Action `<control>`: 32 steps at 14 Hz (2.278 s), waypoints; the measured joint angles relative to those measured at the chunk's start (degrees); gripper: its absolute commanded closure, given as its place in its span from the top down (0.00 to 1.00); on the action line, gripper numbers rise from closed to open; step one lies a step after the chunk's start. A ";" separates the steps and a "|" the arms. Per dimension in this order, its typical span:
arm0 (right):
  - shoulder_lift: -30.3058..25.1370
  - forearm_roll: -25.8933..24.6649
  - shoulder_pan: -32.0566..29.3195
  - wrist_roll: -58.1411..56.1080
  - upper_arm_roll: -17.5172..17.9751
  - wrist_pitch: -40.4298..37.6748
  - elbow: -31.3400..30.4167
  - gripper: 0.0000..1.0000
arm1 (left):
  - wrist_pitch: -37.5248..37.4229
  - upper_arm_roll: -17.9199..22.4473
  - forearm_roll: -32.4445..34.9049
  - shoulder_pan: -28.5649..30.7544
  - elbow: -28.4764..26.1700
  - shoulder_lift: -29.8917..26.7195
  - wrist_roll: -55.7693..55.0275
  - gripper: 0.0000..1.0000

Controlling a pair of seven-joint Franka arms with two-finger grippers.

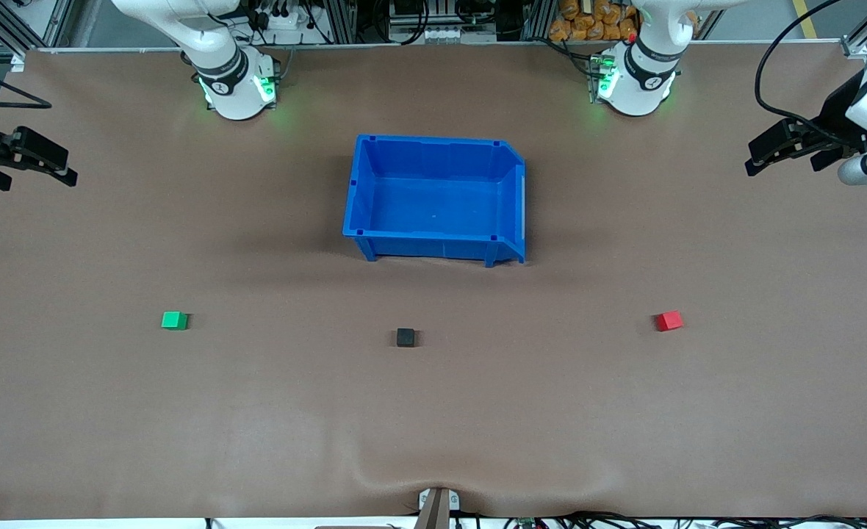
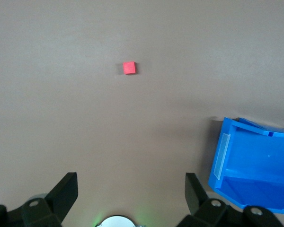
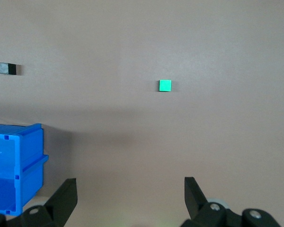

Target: Attach green and red cubes to black cube

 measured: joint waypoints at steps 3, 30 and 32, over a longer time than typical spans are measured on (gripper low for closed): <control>0.00 0.00 0.00 0.00 0.00 0.01 0.00 1.00 | -1.03 0.09 0.10 0.08 0.00 0.00 0.11 1.00; 4.59 3.32 0.23 0.09 0.21 1.28 -0.22 1.00 | -2.32 1.30 0.66 1.13 2.54 3.77 3.57 1.00; 8.00 6.32 0.20 0.10 0.15 1.43 -0.47 1.00 | -2.35 1.48 0.67 1.30 3.01 3.98 3.59 1.00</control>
